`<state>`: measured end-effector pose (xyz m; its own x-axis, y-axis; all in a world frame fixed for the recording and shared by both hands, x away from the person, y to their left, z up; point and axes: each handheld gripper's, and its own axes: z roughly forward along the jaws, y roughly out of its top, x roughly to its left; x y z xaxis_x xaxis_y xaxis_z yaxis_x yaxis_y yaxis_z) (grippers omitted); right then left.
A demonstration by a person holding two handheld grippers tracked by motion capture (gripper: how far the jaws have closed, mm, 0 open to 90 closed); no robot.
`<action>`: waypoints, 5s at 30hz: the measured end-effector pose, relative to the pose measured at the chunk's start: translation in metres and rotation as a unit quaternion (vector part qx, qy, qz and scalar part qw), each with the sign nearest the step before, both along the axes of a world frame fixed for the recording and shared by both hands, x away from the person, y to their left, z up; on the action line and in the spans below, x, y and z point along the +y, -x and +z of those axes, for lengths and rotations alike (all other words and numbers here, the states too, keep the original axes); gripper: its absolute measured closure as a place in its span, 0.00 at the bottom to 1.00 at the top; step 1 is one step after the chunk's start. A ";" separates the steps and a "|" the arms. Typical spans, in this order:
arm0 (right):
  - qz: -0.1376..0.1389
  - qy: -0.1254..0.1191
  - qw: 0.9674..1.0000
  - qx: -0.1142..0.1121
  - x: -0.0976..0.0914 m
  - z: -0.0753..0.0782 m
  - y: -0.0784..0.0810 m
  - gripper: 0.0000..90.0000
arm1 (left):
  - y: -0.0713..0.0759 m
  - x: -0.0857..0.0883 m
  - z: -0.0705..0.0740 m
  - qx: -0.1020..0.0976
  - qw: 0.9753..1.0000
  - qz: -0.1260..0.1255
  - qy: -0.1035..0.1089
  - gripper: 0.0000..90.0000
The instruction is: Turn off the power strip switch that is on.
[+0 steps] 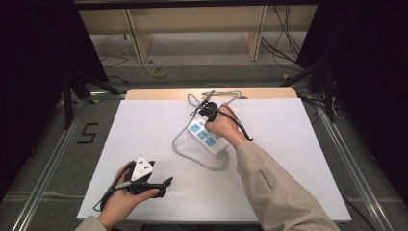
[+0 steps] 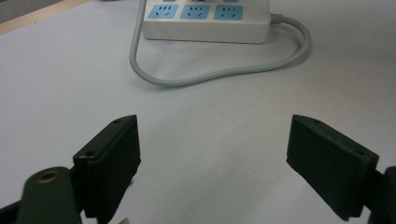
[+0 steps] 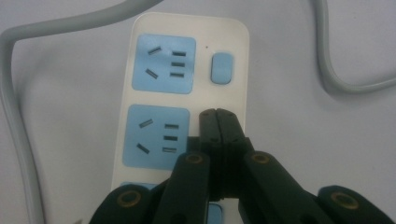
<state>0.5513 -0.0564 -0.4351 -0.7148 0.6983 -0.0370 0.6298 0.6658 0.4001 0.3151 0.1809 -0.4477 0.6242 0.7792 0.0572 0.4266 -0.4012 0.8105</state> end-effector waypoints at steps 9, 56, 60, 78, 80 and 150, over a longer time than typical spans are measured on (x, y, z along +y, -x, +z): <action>-0.002 0.003 1.000 0.007 0.001 0.000 -0.002 1.00 | 0.000 0.000 0.000 0.000 1.000 0.000 0.000 0.19; 0.002 0.013 1.000 0.009 0.003 0.000 -0.003 1.00 | 0.000 -0.001 -0.001 0.001 1.000 -0.001 0.002 0.19; 0.002 0.013 1.000 0.011 0.004 0.001 -0.002 1.00 | 0.000 -0.001 -0.001 0.001 1.000 -0.001 0.002 0.19; 0.004 0.015 1.000 0.004 0.005 0.001 -0.002 1.00 | 0.000 -0.001 -0.001 0.001 1.000 -0.002 0.003 0.19; 0.004 0.016 1.000 0.004 0.005 0.001 -0.002 1.00 | 0.000 0.000 0.000 0.001 1.000 -0.002 0.002 0.19; -0.004 -0.045 0.998 -0.038 -0.041 0.017 0.029 1.00 | -0.001 0.000 -0.001 0.000 1.000 0.004 0.000 0.19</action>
